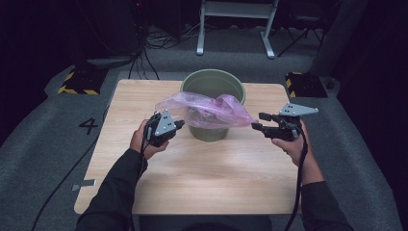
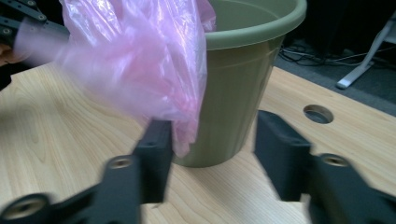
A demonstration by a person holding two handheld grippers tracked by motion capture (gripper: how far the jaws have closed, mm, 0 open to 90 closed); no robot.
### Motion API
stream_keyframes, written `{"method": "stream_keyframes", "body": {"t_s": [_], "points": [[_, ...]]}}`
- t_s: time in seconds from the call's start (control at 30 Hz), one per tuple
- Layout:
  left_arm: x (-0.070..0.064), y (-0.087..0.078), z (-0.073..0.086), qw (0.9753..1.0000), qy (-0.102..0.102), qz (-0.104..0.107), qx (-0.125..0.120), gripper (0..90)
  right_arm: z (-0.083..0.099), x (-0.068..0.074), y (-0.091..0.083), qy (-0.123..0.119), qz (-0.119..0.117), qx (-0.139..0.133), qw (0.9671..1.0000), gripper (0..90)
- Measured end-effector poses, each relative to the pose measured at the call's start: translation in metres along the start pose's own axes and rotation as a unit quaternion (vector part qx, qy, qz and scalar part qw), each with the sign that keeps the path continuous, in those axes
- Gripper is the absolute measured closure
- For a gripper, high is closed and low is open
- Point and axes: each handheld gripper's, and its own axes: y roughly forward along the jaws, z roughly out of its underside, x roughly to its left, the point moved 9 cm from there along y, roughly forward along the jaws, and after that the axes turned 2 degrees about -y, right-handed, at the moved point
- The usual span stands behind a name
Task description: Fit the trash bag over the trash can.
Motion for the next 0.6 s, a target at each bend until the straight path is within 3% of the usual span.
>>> {"method": "stream_keyframes", "body": {"t_s": [0.13,0.2,0.3,0.37,0.6], "points": [[0.000,0.000,0.000,1.0000,-0.003,0.000,0.000,90.0,0.001,0.001,-0.008,-0.009,0.002,-0.004,1.0000,30.3],[-0.001,0.000,0.000,1.0000,-0.004,0.001,-0.001,90.0,-0.003,0.003,-0.018,-0.017,0.005,-0.022,0.9996,26.7],[-0.001,0.000,-0.001,1.0000,-0.004,0.002,-0.002,90.0,-0.010,0.005,-0.026,-0.020,0.010,-0.037,0.9991,27.2],[-0.001,0.000,-0.002,1.0000,-0.003,0.002,-0.002,90.0,-0.024,0.007,-0.036,-0.029,0.007,-0.068,0.9972,28.4],[-0.001,0.002,-0.004,1.0000,-0.005,0.005,-0.005,90.0,-0.057,0.020,-0.041,-0.048,0.000,-0.089,0.9949,33.8]]}}
